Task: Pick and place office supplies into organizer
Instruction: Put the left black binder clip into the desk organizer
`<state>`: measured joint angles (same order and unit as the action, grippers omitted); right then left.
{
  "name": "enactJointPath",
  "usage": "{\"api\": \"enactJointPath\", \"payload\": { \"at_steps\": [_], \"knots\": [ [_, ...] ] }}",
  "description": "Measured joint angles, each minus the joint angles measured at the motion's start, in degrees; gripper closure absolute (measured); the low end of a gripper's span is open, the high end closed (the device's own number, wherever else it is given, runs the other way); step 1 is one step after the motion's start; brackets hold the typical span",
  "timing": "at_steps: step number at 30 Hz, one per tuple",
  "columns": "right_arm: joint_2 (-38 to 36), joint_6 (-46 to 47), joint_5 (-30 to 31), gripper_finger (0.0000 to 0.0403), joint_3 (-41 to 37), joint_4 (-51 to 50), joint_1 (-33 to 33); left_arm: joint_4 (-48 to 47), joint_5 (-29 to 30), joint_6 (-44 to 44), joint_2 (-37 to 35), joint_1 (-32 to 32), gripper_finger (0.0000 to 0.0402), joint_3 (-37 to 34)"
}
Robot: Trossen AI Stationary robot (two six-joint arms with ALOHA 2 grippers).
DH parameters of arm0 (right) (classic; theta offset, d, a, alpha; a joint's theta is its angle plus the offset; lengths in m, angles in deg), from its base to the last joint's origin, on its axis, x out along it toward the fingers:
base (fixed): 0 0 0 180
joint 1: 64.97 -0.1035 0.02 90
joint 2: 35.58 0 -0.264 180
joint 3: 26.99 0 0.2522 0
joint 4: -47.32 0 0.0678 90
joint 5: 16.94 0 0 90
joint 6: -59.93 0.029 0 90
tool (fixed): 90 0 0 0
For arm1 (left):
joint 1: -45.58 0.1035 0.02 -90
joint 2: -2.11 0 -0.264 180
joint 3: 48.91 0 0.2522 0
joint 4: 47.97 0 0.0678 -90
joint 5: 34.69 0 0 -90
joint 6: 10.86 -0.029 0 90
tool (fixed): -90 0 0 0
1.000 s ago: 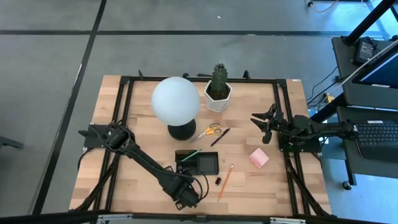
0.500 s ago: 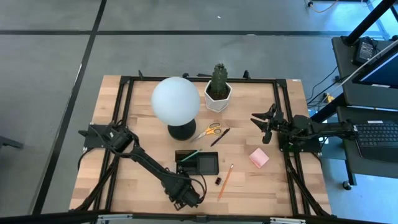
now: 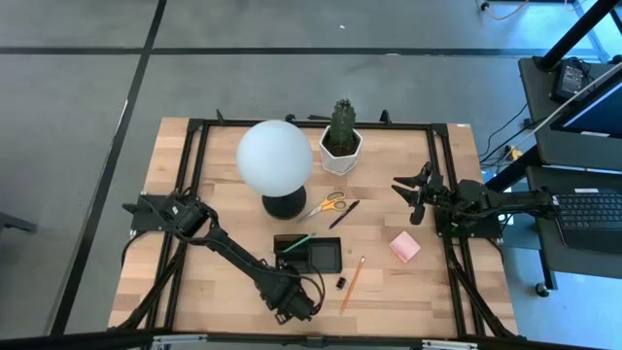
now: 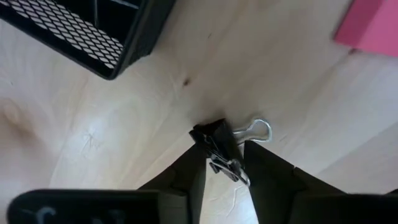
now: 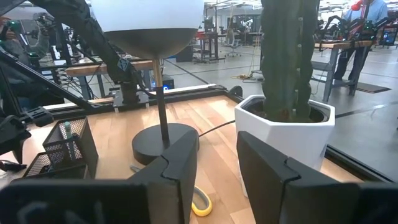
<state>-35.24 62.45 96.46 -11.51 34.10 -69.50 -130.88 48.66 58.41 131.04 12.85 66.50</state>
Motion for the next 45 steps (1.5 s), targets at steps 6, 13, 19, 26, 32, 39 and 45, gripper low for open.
{"api": "enactJointPath", "payload": {
  "at_steps": [6,13,19,26,32,39,45],
  "knots": [
    [0.0,0.0,0.0,0.0284,0.0,0.0,0.0,-0.1,-0.2,0.0,-0.1,0.3,0.0344,0.0],
    [0.0,0.0,0.0,0.0284,0.0,0.0,0.0,-0.5,-0.6,-2.8,-0.3,0.6,0.0385,0.1],
    [0.0,0.0,0.0,0.0284,0.0,0.0,0.0,-0.4,-2.1,-4.8,-0.5,0.6,0.0396,0.1],
    [0.0,0.0,0.0,0.0284,0.0,0.0,0.0,0.1,-0.4,-10.1,-3.5,0.6,0.0399,0.0],
    [0.0,0.0,0.0,0.0284,0.0,0.0,0.0,0.1,11.4,-12.4,-8.9,0.1,0.0399,0.0],
    [0.0,0.0,0.0,0.0284,0.0,0.0,0.0,0.1,30.9,-12.7,-11.8,-0.9,0.0399,0.0],
    [0.0,0.0,0.0,0.0284,0.0,0.0,0.0,0.5,33.5,-17.0,-9.7,0.0,0.0399,0.0]
  ]
}}
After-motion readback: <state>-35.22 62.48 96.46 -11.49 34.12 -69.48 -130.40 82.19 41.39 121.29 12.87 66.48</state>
